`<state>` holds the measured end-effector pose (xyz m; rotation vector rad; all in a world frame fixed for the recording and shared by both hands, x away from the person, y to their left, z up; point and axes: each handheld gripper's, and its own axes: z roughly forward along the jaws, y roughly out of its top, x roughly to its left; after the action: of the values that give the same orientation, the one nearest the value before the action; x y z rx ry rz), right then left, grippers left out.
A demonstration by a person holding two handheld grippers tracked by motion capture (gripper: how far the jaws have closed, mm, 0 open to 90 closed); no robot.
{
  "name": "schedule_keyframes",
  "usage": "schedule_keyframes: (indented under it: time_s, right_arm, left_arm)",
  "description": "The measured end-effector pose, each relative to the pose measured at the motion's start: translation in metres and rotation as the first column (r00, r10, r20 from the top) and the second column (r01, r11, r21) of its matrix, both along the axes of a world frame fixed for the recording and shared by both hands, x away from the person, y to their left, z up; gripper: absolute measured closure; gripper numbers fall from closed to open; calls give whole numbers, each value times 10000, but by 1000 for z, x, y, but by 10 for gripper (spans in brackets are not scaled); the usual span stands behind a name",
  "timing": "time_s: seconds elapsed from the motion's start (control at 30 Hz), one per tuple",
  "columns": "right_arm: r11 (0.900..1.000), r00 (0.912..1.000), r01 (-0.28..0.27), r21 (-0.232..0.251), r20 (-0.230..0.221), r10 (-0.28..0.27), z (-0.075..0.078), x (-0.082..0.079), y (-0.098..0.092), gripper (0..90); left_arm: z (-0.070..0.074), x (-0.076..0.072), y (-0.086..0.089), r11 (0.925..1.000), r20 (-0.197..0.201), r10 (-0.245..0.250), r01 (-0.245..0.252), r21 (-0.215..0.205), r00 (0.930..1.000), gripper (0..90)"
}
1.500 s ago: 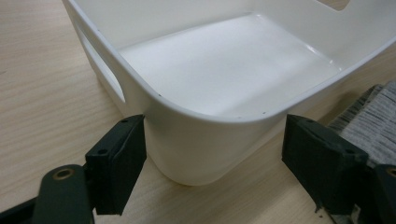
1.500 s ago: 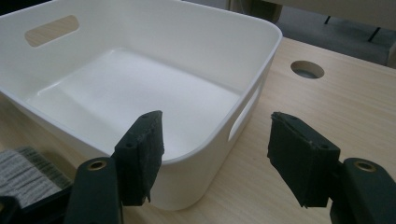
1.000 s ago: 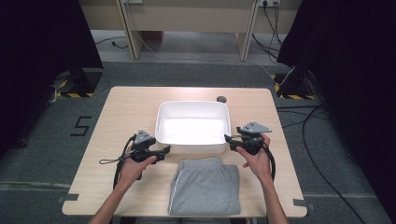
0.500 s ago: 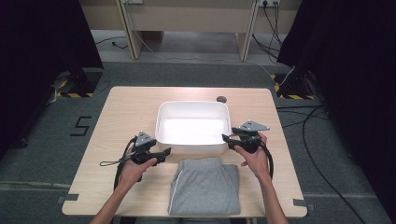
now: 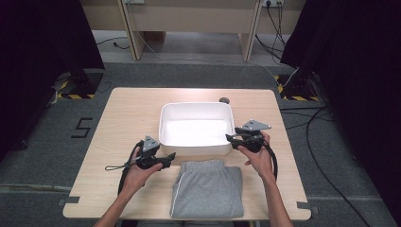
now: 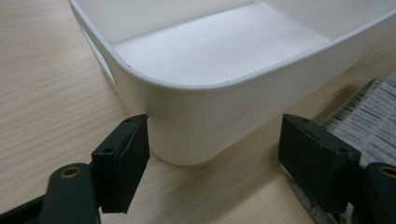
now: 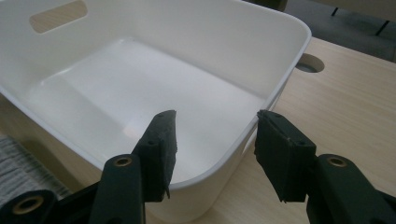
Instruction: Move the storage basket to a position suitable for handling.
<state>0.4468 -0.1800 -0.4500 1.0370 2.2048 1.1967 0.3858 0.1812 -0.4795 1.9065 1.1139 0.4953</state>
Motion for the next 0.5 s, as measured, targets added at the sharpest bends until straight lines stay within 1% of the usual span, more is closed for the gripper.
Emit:
schedule_keyframes:
  time_s: [0.07,0.1,0.13,0.17,0.27,0.3,0.33,0.37,0.4,0.43,0.47,0.5]
  right_arm:
    - [9999,10000,62,-80,68,-61,0,1,-1,489]
    - [10000,10000,10,48,1,-10,-1,2,-3,489]
    - [10000,10000,10,48,1,-10,-1,2,-3,489]
    - [9999,10000,6,119,-10,-6,-1,3,-4,490]
    - [9999,10000,38,116,-22,-38,-1,2,-3,489]
    - [10000,10000,28,62,28,-28,-1,3,-3,487]
    - [10000,10000,28,62,28,-28,-1,3,-3,487]
    - [9999,10000,59,100,26,-59,-1,2,-3,482]
    - [9999,10000,70,146,-11,-70,-1,2,-3,472]
    - [9998,9999,86,188,-70,-85,-1,2,-3,461]
    - [9997,9998,181,146,-50,-180,0,1,-3,428]
    - [9993,9993,370,-82,71,-369,2,-1,-2,387]
  left_arm:
    - [0,-1,-2,10000,22,-40,39,78,10000,245]
    - [0,-1,-2,9999,29,-60,59,93,10000,243]
    - [0,-1,-2,9999,29,-60,59,93,10000,244]
    - [0,0,-1,9999,-30,-64,64,-78,10000,244]
    - [0,0,0,9999,-44,-104,103,-123,9999,243]
    - [0,1,1,9996,-73,-137,135,-263,9999,243]
    - [0,1,1,9996,-73,-137,135,-263,9999,243]
    - [-1,2,2,9992,-69,-136,133,-369,9999,243]
    - [-1,3,4,9982,-74,-173,169,-574,9998,242]
    - [-1,3,4,9982,-74,-173,169,-574,9998,244]
    - [-3,4,9,9948,-103,-256,245,-991,9996,257]
    - [-3,4,11,9943,-151,-217,200,-1050,9996,259]
